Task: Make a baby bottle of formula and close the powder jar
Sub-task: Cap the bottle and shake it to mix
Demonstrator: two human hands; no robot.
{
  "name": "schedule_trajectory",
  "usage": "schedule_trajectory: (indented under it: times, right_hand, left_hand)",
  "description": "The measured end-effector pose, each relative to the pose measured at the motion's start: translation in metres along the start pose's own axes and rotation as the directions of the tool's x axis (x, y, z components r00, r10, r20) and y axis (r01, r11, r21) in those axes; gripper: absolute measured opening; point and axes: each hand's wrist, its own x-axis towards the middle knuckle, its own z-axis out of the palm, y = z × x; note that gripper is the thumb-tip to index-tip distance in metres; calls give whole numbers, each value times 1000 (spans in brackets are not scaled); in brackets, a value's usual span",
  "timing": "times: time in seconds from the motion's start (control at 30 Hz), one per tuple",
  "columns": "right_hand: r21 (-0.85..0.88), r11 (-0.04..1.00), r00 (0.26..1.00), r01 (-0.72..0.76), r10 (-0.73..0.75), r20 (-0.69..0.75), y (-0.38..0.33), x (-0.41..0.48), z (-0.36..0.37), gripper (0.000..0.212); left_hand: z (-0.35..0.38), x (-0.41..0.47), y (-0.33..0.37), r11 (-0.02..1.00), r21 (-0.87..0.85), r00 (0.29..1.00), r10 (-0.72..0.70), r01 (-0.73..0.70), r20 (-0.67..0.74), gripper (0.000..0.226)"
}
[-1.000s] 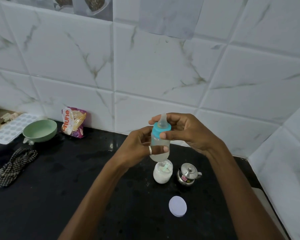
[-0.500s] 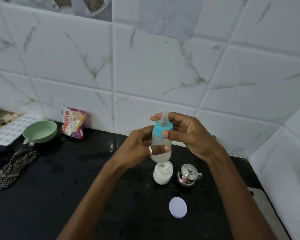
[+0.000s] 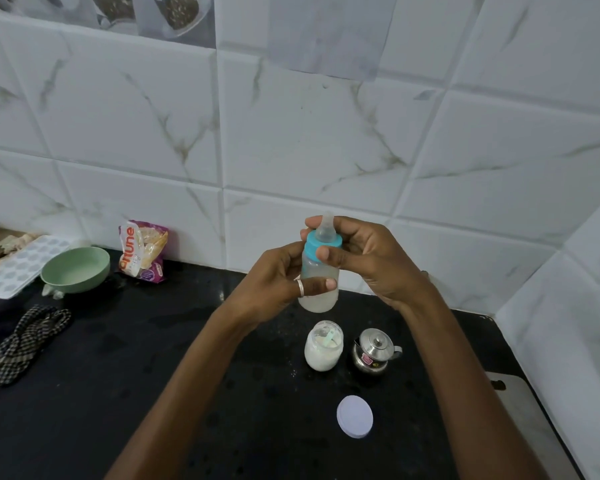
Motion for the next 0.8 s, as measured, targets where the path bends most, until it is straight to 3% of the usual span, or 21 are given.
schedule_trajectory:
  times: [0.13, 0.33, 0.47, 0.57, 0.7, 0.8]
  right_hand:
    - [-35, 999, 991, 17, -21, -131, 7, -1, 12, 44]
    - [21, 1000, 936, -16, 22, -351, 35, -2, 37, 37]
    - [-37, 999, 883, -37, 15, -470, 44, -2, 53, 30]
    - [-98, 994, 858, -42, -15, -514, 45, 0, 60, 20]
    - [-159, 984, 837, -81, -19, -547, 48, 3, 65, 33]
    - [-177, 980, 829, -88, -26, -558, 50, 3, 66, 23]
  left_hand:
    - [11, -1, -14, 989, 146, 983, 56, -31, -172, 44]
    - [44, -11, -25, 936, 352, 867, 172, 4, -467, 45]
    - [55, -12, -29, 937, 345, 829, 156, 47, -537, 44]
    - [57, -11, -32, 933, 354, 806, 160, 65, -569, 30]
    - [58, -10, -33, 920, 386, 785, 187, 71, -591, 24]
    - [59, -9, -35, 910, 407, 785, 195, 78, -588, 23]
